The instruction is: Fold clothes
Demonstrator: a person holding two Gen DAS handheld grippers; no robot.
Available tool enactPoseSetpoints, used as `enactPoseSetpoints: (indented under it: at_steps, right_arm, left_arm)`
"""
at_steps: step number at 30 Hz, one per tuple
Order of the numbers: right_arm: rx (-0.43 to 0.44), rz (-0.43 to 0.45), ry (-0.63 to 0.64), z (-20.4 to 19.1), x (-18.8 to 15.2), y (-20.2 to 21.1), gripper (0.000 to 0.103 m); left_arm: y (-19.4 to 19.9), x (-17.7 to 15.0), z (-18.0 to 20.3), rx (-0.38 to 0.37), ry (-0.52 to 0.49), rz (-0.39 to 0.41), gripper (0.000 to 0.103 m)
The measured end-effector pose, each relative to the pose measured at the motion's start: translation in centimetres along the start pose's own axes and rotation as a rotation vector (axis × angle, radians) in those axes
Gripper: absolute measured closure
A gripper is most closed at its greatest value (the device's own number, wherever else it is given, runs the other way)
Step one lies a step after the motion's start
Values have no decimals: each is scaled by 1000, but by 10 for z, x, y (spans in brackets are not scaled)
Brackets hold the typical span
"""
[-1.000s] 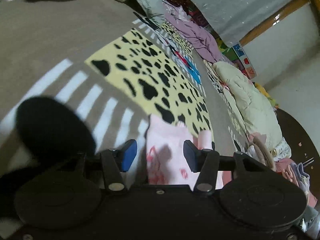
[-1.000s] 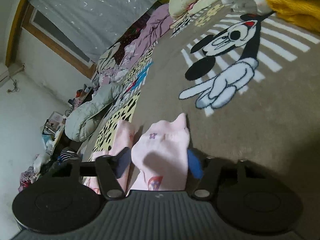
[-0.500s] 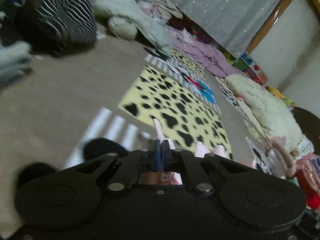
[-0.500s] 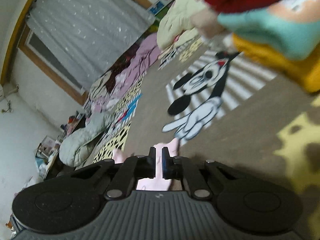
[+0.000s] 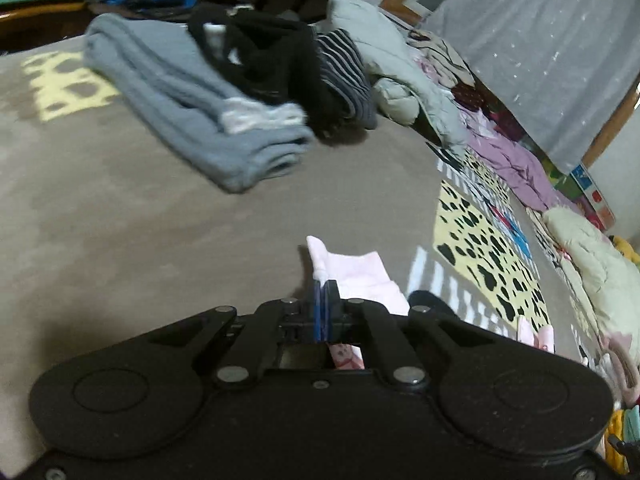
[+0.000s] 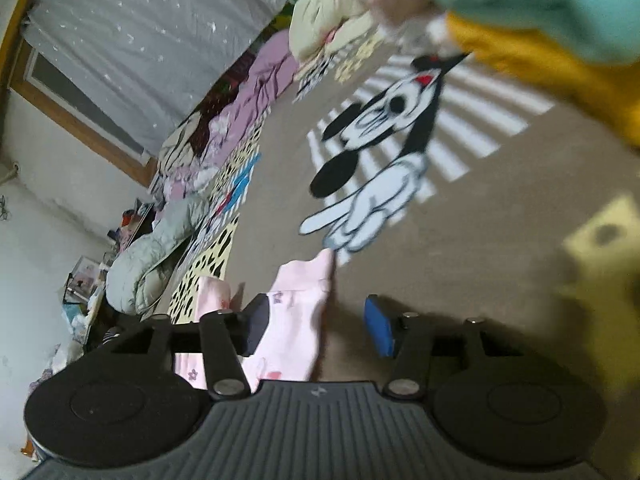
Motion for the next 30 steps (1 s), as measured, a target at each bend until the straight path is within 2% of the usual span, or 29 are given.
enactPoseSetpoints:
  at_steps: [2,3,5,9,11,15,22,26,30]
  right_arm:
    - [11,18,5,-4,0,1,50]
    - [16,26,8,-7,0,2,73]
    - [26,44,14,-11,0,4,99]
    - [47,79,24,-20,0,6,100]
    - [50,123,9,-12,3,28,100]
    - [-4,188,-33,23,5,68,100]
    - [-79,256,-84,73,-3,113,100]
    - [-152,266,-115,94,-9,121,100]
    - [-173,285,-163,107,-19,130,100]
  left_arm:
    - [9,-2,-5,-8,-1,5,103]
    - [14,-4,-7,-13,-4,5,103]
    - [19,-6,-9,-20,-14,2,103]
    - [21,-4,-3,-45,-29,12,103]
    - [18,-2,2,-49,-40,13,103]
    - [12,-1,8,-45,-59,6,103]
    - [7,1,5,-25,-49,-5,103]
    - [2,-1,1,17,-51,-44,103]
    - [5,-1,2,37,-57,-41,103]
Point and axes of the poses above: each gripper's, at about its wrist camera, not at the fingertips, and y roughly against the way its jaws point, z to its right, x to its top, the point moved 2 cm from there along -y, roughly the way its jaws point, and after that the axes turned 14 degrees about -x, right-handed, at the moved point
